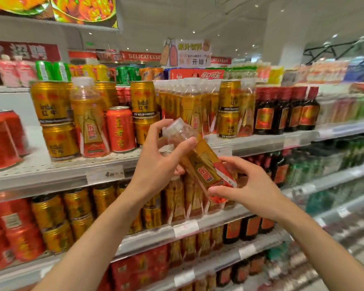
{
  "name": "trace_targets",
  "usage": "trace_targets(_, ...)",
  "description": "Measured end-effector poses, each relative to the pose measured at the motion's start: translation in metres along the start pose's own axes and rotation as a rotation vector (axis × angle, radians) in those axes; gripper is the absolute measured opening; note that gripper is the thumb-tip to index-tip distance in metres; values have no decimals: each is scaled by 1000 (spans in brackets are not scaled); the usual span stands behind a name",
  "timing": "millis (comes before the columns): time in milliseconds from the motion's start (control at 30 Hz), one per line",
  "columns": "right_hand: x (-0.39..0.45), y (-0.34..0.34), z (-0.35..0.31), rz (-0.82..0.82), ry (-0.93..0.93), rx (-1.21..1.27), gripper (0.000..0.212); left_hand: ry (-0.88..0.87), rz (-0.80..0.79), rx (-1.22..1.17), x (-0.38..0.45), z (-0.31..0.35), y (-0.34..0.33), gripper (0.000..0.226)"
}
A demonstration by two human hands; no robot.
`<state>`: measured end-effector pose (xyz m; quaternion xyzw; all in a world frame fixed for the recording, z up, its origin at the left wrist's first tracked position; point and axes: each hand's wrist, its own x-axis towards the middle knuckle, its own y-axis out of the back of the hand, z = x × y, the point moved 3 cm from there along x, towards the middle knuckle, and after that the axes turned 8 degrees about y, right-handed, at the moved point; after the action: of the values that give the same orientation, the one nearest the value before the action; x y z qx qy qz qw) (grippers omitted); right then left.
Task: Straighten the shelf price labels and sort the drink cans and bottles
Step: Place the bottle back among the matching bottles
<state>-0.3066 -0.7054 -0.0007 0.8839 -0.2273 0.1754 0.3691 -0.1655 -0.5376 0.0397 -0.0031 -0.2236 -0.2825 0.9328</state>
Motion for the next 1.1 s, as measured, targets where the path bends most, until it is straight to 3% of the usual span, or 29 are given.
trace_targets(433, 73, 57, 53, -48, 87, -43, 76, -151, 146, -25, 70, -11, -48, 61)
trace_targets(633, 99, 83, 76, -69, 189, -20, 74, -187, 251, 27, 81, 1, -75, 67)
trace_targets(1100, 148, 91, 115, -123, 381, 125, 75, -112, 510, 251, 102, 29, -119, 76)
